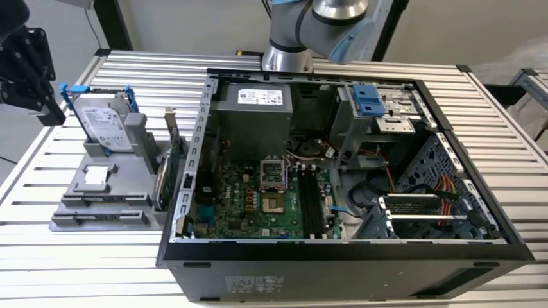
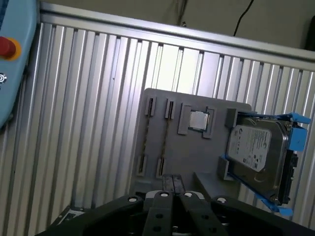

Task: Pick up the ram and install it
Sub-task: 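Pick up the ram and move it above insertion slot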

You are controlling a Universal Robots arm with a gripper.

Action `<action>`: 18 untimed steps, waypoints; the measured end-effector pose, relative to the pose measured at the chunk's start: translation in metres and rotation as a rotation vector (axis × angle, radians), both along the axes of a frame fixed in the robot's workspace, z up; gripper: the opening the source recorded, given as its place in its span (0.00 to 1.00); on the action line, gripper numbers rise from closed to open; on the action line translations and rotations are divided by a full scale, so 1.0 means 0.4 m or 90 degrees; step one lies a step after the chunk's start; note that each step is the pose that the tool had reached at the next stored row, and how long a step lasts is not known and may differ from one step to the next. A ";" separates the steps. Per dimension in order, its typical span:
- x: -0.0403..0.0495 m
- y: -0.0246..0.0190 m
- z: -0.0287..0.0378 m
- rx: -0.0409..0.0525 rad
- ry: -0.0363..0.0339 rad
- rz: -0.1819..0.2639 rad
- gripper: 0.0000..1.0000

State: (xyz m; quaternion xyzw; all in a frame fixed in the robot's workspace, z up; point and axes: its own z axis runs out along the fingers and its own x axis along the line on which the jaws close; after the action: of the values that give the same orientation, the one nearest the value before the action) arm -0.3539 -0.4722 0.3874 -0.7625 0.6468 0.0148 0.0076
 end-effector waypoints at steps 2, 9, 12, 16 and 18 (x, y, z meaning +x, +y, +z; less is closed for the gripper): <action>0.000 0.000 0.000 0.0000 0.0001 0.000 0.00; 0.000 0.000 0.000 0.0000 0.0000 0.000 1.00; 0.000 0.000 0.000 0.0000 0.0000 0.000 1.00; 0.000 0.000 0.000 0.0000 0.0000 0.001 1.00; 0.000 0.000 0.000 0.0000 0.0000 0.001 1.00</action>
State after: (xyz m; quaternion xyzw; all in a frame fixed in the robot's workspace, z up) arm -0.3539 -0.4722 0.3874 -0.7628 0.6465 0.0148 0.0076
